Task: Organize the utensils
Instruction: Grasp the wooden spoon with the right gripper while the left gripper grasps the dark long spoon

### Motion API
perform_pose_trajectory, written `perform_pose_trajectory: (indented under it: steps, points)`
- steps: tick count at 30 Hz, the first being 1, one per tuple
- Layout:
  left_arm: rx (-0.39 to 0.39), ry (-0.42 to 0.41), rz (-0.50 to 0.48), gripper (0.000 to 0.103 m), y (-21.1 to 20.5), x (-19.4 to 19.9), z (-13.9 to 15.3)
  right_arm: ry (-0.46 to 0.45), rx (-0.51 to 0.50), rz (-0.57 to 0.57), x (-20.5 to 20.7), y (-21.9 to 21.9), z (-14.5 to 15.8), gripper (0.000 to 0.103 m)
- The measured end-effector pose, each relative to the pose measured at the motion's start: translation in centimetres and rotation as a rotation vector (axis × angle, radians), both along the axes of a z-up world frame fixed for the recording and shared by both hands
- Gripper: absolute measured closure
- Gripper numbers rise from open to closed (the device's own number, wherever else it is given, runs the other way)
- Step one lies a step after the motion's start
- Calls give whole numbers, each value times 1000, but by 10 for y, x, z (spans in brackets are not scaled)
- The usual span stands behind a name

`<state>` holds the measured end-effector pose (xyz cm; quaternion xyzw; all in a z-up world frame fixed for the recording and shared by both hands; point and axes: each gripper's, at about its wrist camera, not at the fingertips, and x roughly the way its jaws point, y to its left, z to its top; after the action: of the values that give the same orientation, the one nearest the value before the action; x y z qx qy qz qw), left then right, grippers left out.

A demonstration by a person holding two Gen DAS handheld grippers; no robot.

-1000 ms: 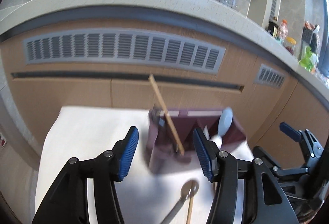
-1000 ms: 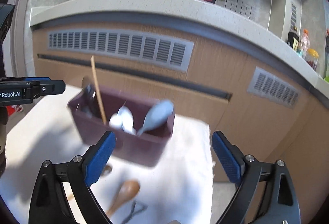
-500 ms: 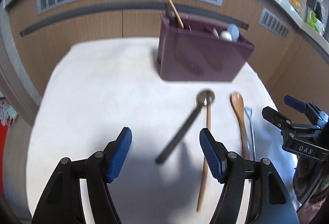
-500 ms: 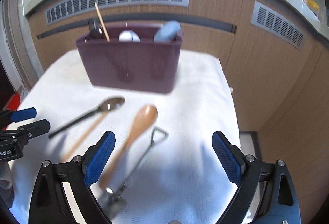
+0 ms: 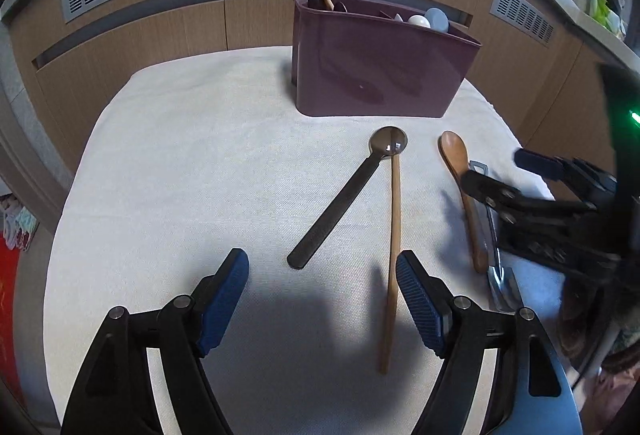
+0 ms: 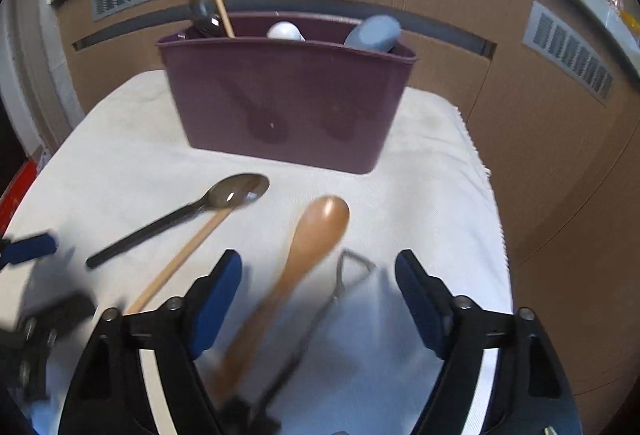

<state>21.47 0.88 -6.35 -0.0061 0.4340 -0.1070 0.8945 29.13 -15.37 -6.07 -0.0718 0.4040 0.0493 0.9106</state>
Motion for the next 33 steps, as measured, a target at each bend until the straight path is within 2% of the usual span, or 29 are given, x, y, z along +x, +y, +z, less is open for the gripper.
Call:
perform_pose_trajectory:
  steps: [5, 7, 8, 9, 16, 24, 30, 33]
  points:
    - [2, -4, -4, 27, 3, -2, 1, 74, 5, -40, 31, 3, -13, 41]
    - [-4, 0, -4, 27, 6, -2, 1, 83, 33, -24, 32, 3, -14, 53]
    - [-6, 1, -3, 27, 6, -2, 0, 91, 42, -7, 32, 4, -13, 71]
    - [-10, 4, 1, 26, 7, -1, 0, 94, 35, 13, 30, 7, -11, 76]
    - [-6, 18, 7, 26, 9, 0, -3, 66, 69, 46, -8, -5, 6, 76]
    - [26, 24, -19, 25, -6, 1, -4, 17, 144, -10, -54, -50, 22, 76]
    - [49, 29, -71, 25, -27, 0, -2, -43, 184, -58, -76, -73, 28, 76]
    - [12, 15, -125, 25, -35, 5, 2, -67, 178, -57, -84, -77, 28, 76]
